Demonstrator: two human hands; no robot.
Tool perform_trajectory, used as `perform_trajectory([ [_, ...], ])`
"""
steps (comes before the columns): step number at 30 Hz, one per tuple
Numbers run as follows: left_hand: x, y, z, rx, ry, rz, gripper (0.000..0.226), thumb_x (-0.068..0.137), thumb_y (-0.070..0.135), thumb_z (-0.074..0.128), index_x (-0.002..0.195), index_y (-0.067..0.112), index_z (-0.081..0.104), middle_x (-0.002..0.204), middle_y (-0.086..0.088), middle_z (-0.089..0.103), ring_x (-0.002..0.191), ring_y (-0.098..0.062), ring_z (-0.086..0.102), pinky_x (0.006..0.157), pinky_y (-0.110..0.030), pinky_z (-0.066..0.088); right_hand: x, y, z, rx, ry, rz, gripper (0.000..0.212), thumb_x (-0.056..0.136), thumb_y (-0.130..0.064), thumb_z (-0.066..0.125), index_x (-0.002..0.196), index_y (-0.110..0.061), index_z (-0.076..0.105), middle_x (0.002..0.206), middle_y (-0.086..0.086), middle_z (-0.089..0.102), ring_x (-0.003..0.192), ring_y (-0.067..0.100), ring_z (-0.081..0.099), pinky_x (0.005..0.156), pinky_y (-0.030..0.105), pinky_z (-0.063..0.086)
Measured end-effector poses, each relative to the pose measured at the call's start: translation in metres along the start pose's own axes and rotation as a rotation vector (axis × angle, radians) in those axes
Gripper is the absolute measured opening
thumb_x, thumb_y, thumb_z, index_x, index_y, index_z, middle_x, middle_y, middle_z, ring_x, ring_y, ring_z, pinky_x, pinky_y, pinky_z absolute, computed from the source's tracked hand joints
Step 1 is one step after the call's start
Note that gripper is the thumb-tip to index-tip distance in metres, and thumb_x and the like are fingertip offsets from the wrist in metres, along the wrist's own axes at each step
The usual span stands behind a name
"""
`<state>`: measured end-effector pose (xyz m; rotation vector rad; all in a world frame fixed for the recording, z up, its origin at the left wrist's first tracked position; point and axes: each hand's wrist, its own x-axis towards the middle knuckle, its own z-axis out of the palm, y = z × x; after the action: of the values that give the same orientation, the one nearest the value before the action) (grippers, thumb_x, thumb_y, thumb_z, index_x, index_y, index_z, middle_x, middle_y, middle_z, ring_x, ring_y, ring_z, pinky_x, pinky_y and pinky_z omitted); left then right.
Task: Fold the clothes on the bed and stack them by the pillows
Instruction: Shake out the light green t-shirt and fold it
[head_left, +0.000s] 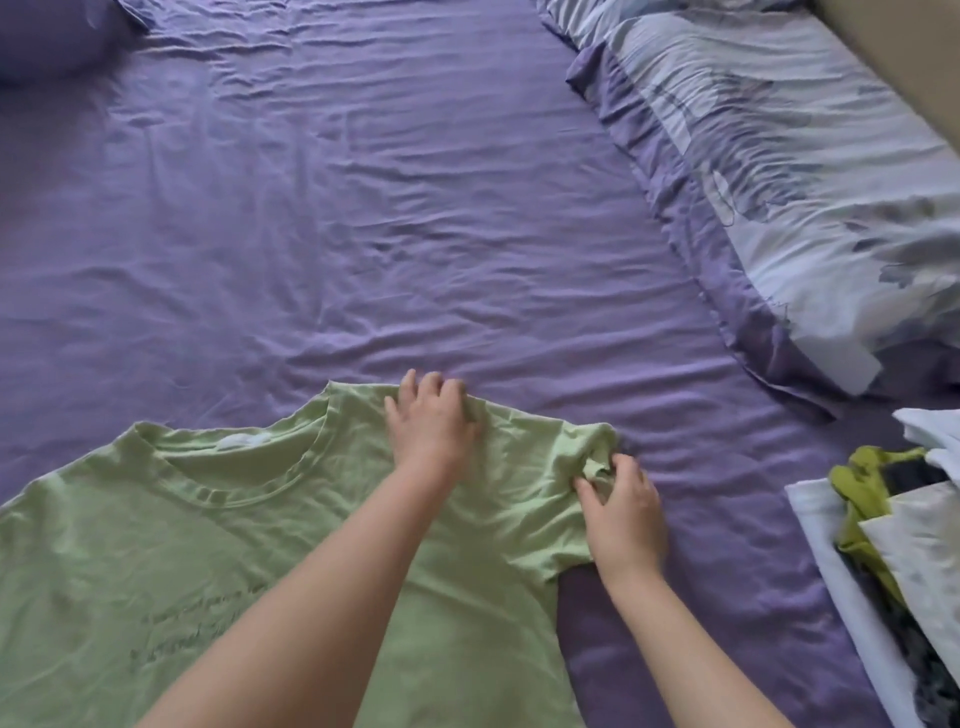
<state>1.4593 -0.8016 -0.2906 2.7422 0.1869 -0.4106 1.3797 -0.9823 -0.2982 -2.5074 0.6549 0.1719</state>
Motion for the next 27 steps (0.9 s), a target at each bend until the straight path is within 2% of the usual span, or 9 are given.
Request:
perform_trajectory([
  [4,0.013,0.006,-0.002,-0.227,0.209,-0.117,0.013,0.087,0.026,0.062,0.099,0.020,0.065,0.119,-0.002,0.050,0.122,-0.024,0.032,0.098,-0.039,0.034,0.007,0.008,-0.005,0.234,0.146,-0.074,0.014,0.084,-0.007,0.062,0.092,-0.010,0.051,0.097,0.006,0.053,0.089,0.028,0.051,0.063,0.033,0.030],
  [9,-0.002,0.017,0.008,-0.105,0.222,-0.101,0.037,0.086,0.033,0.065,0.120,0.025,0.053,0.148,-0.008,0.028,0.142,-0.024,0.013,0.115,-0.043,0.010,0.007,0.016,-0.010,0.156,0.083,-0.038,0.015,0.091,-0.023,0.057,0.100,-0.011,0.052,0.096,0.013,0.065,0.086,0.036,0.058,0.059,0.033,0.027],
  [11,-0.031,0.020,0.019,-0.059,0.346,0.005,0.042,0.085,0.032,0.066,0.124,0.022,0.054,0.147,-0.009,0.034,0.141,-0.028,0.023,0.115,-0.047,0.013,0.002,0.011,-0.015,0.135,0.095,-0.110,0.021,0.092,-0.024,0.057,0.106,-0.009,0.057,0.100,0.012,0.066,0.089,0.036,0.059,0.061,0.031,0.030],
  [13,-0.062,0.020,0.030,0.037,0.243,0.120,0.044,0.090,0.037,0.057,0.131,0.024,0.051,0.147,-0.008,0.038,0.140,-0.030,0.028,0.115,-0.050,0.015,-0.003,0.001,-0.020,0.146,0.101,-0.164,0.024,0.091,-0.022,0.058,0.112,-0.009,0.059,0.107,0.009,0.065,0.093,0.034,0.060,0.063,0.032,0.035],
  [16,-0.080,0.007,0.039,0.113,-0.037,0.189,0.050,0.097,0.047,0.035,0.145,0.032,0.033,0.158,0.000,0.017,0.146,-0.023,0.007,0.118,-0.042,0.003,-0.009,-0.018,-0.024,0.178,0.052,-0.184,0.031,0.092,-0.022,0.057,0.121,-0.013,0.057,0.117,0.005,0.063,0.101,0.030,0.059,0.071,0.033,0.041],
  [19,-0.077,0.005,0.009,-0.600,0.004,-0.050,0.041,0.095,0.045,0.046,0.118,0.017,0.065,0.128,-0.005,0.059,0.113,-0.021,0.056,0.095,-0.032,0.042,-0.022,-0.042,-0.023,0.230,-0.018,-0.288,0.032,0.092,-0.017,0.058,0.122,-0.009,0.057,0.117,0.007,0.063,0.107,0.026,0.059,0.083,0.030,0.041],
  [22,-0.066,0.003,-0.028,-1.421,-0.332,-0.412,0.053,0.080,0.065,0.049,0.090,0.017,0.070,0.083,-0.002,0.070,0.068,-0.013,0.067,0.060,-0.028,0.054,-0.043,-0.063,-0.014,0.207,-0.122,-0.429,0.035,0.090,-0.019,0.060,0.124,-0.014,0.056,0.116,0.002,0.063,0.106,0.022,0.060,0.084,0.033,0.046],
  [24,-0.056,-0.003,-0.041,-1.384,-0.388,-0.432,0.046,0.075,0.064,0.062,0.079,0.019,0.067,0.072,0.000,0.066,0.067,-0.013,0.066,0.058,-0.027,0.053,-0.059,-0.071,-0.006,0.152,-0.238,-0.508,0.045,0.089,-0.023,0.060,0.133,-0.020,0.048,0.119,-0.003,0.059,0.105,0.020,0.059,0.082,0.036,0.049],
  [27,-0.046,-0.021,-0.041,-1.160,-0.161,-0.447,0.031,0.081,0.026,0.074,0.106,0.010,0.065,0.084,-0.002,0.064,0.073,-0.016,0.062,0.061,-0.026,0.050,-0.081,-0.071,0.011,-0.038,-0.326,-0.598,0.064,0.087,-0.021,0.056,0.146,-0.022,0.030,0.128,-0.003,0.051,0.110,0.021,0.055,0.081,0.036,0.047],
])
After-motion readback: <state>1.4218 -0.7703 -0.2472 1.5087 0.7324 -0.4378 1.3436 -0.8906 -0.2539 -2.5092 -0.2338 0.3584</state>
